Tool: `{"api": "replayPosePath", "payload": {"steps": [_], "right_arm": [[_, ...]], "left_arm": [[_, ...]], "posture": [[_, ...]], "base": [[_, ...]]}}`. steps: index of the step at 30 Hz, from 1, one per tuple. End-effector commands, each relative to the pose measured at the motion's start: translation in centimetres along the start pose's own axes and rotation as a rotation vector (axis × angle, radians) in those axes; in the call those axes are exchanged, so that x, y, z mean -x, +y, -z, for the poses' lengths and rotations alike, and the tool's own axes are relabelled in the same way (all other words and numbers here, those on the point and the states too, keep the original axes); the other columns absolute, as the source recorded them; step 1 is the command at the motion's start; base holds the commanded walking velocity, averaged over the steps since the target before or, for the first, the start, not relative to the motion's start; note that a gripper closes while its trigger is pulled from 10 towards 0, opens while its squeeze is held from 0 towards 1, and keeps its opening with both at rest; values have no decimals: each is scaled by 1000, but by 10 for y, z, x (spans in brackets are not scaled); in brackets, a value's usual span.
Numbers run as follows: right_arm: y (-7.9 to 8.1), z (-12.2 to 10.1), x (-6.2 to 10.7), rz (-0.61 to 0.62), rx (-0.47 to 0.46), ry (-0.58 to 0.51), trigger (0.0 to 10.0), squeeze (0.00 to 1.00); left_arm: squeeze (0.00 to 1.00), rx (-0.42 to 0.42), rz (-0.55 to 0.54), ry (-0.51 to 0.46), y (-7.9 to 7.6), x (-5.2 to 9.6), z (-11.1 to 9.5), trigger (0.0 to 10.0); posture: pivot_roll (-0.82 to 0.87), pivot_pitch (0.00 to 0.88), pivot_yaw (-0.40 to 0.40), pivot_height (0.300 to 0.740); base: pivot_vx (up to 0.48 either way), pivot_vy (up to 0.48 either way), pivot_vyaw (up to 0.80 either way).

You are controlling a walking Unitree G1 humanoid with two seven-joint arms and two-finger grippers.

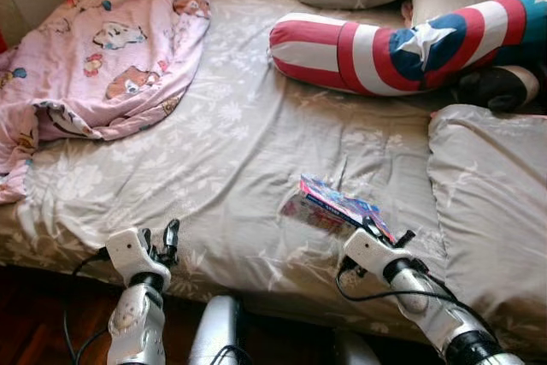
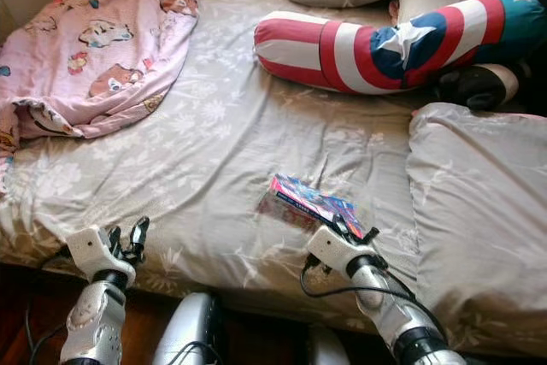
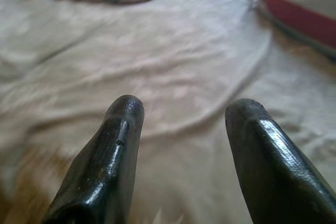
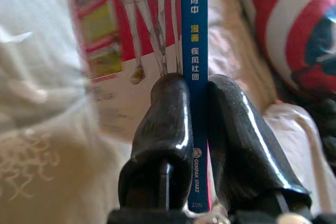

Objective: Clean up the room

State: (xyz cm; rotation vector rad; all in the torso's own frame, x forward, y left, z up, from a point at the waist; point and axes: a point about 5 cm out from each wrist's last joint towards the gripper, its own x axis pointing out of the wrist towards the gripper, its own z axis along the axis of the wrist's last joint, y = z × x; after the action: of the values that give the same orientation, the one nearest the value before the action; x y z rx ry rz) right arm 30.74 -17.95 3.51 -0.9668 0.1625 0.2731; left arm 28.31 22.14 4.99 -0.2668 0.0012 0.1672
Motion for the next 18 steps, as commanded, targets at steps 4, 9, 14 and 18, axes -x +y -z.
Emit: {"api": "replayPosePath", "payload": {"steps": [4, 9, 14, 18], "right_arm": [[-23, 5, -4, 129, 11, 28, 10000, 0], [-44, 9, -9, 187, 120, 45, 10000, 0], [-51, 11, -12, 144, 269, 39, 10000, 0], [-58, 10, -17, 125, 349, 39, 10000, 0]], "left_arm": [[0, 1, 0, -2, -1, 2, 0, 10000], [0, -4, 0, -4, 0, 3, -1, 10000], [0, -13, -1, -4, 5, 6, -2, 10000], [0, -28, -5, -6, 9, 9, -4, 10000]], "posture": [[54, 175, -34, 647], [64, 178, -27, 647], [79, 181, -18, 647], [95, 195, -10, 647]], "base": [[0, 0, 0], [0, 0, 0], [0, 0, 0], [0, 0, 0]]}}
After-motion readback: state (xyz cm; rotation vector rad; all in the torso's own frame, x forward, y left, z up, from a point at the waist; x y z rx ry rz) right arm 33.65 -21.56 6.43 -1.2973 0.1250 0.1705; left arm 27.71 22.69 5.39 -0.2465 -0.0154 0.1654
